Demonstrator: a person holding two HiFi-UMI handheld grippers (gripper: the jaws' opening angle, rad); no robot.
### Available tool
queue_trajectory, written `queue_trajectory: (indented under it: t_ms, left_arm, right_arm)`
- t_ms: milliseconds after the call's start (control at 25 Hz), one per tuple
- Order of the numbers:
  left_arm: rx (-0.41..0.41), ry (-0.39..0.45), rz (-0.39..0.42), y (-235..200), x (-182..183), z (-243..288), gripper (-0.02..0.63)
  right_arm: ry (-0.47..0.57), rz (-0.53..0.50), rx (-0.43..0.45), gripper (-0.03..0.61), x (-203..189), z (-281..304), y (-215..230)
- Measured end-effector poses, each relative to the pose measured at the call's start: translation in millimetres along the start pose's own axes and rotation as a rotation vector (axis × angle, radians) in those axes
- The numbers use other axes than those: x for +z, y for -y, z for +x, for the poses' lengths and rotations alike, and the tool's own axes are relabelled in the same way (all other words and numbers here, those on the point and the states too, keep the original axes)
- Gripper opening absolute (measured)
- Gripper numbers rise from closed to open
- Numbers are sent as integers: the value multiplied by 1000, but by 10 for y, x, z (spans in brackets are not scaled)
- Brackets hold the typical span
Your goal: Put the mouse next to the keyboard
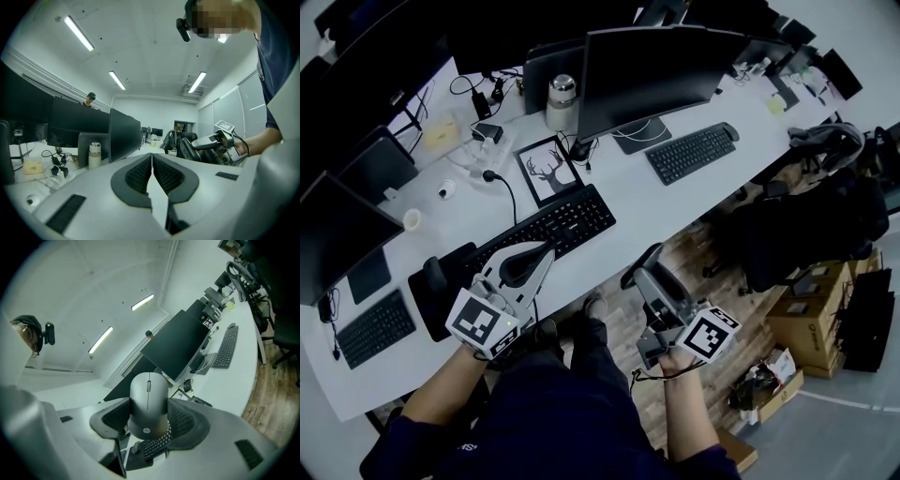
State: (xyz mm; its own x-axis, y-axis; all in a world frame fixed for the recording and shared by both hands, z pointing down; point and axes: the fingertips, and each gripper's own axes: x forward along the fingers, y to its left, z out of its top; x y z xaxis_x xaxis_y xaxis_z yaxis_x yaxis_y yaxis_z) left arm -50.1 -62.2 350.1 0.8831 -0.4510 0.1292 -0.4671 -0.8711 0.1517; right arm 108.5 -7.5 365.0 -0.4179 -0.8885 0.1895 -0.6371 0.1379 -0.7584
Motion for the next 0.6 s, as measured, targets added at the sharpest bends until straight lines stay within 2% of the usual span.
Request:
queue_trajectory:
  t_ms: [600]
  left_arm:
    - [69,-36,1,-41,32,769,38]
  right_arm:
    - [-60,24,60,255,549,200,588]
